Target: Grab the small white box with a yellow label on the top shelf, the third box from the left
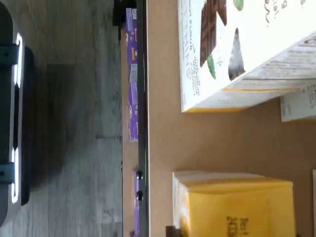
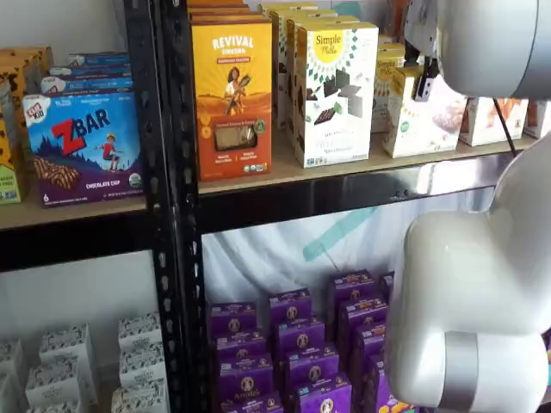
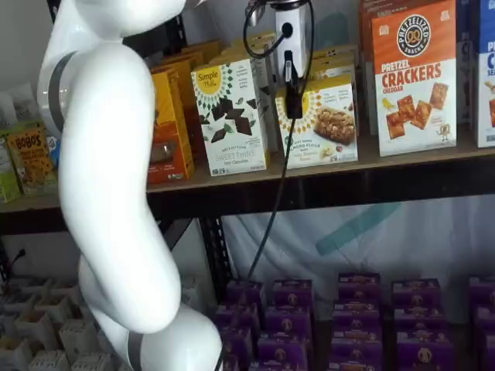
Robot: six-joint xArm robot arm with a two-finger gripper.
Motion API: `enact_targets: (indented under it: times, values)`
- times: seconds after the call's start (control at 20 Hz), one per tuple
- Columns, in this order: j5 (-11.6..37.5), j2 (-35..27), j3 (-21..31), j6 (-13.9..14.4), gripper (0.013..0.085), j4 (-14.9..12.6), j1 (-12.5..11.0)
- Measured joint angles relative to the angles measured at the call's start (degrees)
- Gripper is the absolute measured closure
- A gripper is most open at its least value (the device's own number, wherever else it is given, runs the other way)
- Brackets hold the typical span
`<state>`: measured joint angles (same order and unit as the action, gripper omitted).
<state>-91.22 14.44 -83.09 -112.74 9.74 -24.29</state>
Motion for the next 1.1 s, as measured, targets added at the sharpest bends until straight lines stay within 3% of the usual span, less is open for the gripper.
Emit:
enact_targets:
  times: [0.2, 0.35, 0.8, 1.1]
  values:
    - [-0.2, -0.1, -0.2, 0.0, 0.0530, 0.2, 0.0]
    - [-0.2, -0.1, -0.3, 0.1, 0.0610, 0.2, 0.0]
    - [-2.6, -0.2, -1.2, 0.3, 0.0610, 0.0, 0.0]
    - [-5.9, 2.9, 0.4, 0.5, 0.0610, -0.5, 0.0]
